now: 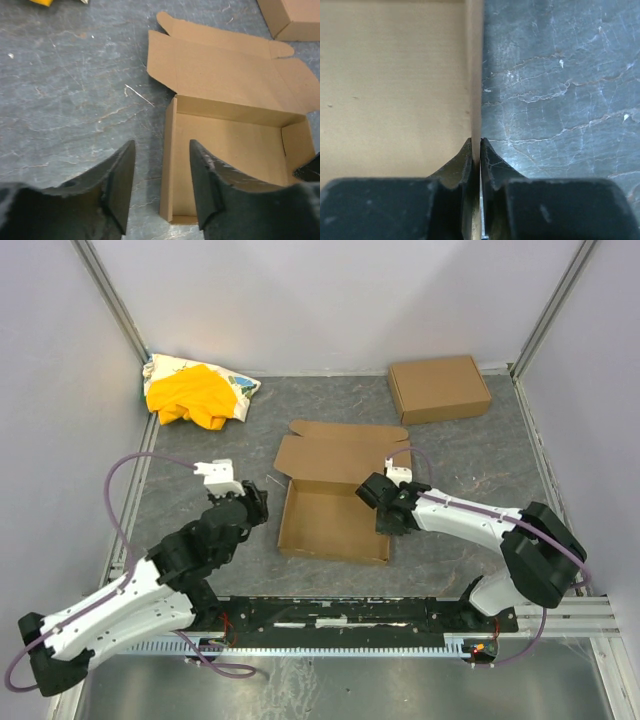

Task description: Fold the paper box

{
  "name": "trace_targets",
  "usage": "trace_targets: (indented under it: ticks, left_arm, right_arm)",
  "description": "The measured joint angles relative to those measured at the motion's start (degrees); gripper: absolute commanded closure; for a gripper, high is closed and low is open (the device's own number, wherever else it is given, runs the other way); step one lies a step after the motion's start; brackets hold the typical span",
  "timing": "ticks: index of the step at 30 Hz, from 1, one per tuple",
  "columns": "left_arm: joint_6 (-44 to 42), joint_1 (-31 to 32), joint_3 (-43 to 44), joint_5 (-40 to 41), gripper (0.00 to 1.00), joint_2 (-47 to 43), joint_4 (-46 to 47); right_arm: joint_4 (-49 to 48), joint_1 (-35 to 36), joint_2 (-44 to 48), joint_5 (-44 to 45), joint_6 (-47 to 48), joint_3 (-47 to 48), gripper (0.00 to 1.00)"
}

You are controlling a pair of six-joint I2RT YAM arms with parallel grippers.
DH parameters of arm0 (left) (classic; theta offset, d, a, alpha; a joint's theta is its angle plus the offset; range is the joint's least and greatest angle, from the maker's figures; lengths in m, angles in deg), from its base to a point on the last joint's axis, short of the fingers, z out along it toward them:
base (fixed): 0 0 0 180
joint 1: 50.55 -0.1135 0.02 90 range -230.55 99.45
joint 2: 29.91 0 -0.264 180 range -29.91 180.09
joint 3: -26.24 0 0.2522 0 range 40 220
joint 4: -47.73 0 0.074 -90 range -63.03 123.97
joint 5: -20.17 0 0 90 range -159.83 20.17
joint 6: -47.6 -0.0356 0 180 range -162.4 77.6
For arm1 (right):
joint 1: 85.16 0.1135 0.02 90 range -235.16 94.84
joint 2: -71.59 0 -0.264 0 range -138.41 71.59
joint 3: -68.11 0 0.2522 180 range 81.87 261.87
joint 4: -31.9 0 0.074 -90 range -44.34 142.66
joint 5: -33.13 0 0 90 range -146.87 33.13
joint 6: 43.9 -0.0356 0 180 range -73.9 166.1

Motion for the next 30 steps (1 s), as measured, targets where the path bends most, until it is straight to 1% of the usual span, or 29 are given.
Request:
trace_targets:
  ticks: [1, 3, 4, 6, 7, 9, 10, 13, 14, 17, 19, 23, 25, 27, 30]
  left_arm:
    - [0.35, -0.09, -0.15, -0.52, 0.34, 1.90, 1.29]
    - [0.44, -0.55, -0.11, -1.29, 0.27, 5.92, 4.02]
    - [0.44, -1.03, 0.24, -2.01, 0.25, 8.31, 5.29]
    - [0.44, -2.73, 1.79, -4.11, 0.23, 13.57, 7.30]
    - [0.44, -4.07, 3.04, -5.86, 0.23, 16.52, 8.04]
    - [0.44, -7.91, 6.27, -10.47, 0.24, 22.23, 9.31]
    - [0.44, -10.05, 7.89, -12.63, 0.23, 24.55, 9.86]
    - [0.42, -18.18, 14.53, -19.80, 0.24, 32.30, 11.23]
    - [0.37, -19.54, 16.02, -20.65, 0.24, 33.73, 11.41]
    - [0.33, -24.41, 22.03, -24.81, 0.24, 38.34, 11.69]
    - [0.31, -27.45, 24.85, -28.46, 0.26, 40.57, 12.11]
    - [0.31, -36.41, 28.28, -37.13, 0.30, 46.88, 14.25]
    - [0.35, -40.13, 28.17, -40.87, 0.33, 49.81, 14.73]
    - [0.44, -42.51, 27.45, -44.06, 0.35, 52.04, 16.00]
    - [0.85, -43.85, 26.56, -49.29, 0.36, 55.89, 18.03]
  right_arm:
    - [-0.26, -0.09, 0.00, -0.13, 0.52, 0.02, 0.64]
    - [-0.48, -0.15, 0.02, -0.50, 2.14, 0.11, 0.54]
    - [-0.46, -0.15, 0.13, -0.59, 2.89, 0.15, 0.50]
    - [0.04, -0.17, 0.83, -0.59, 4.13, 0.20, 0.42]
    - [0.57, -0.17, 1.73, -0.44, 4.44, 0.20, 0.41]
    - [1.99, -0.17, 4.48, 0.09, 5.29, 0.24, 0.34]
    - [2.97, -0.22, 6.49, 0.63, 5.55, 0.28, 0.32]
    - [5.95, -1.33, 12.76, 1.77, 6.95, 1.46, 0.30]
    - [6.56, -2.16, 14.19, 1.84, 7.76, 2.21, 0.30]
    - [7.34, -8.96, 15.93, -1.70, 12.33, 6.78, 0.30]
    - [7.13, -16.15, 13.44, -6.49, 15.69, 11.50, 0.29]
    - [4.79, -28.41, 4.52, -15.61, 19.98, 19.91, 0.30]
    - [3.58, -31.87, 0.92, -18.80, 20.90, 21.64, 0.31]
    - [2.71, -33.70, -1.51, -21.38, 21.11, 21.88, 0.33]
    - [2.23, -34.95, -4.26, -24.06, 21.29, 21.90, 0.38]
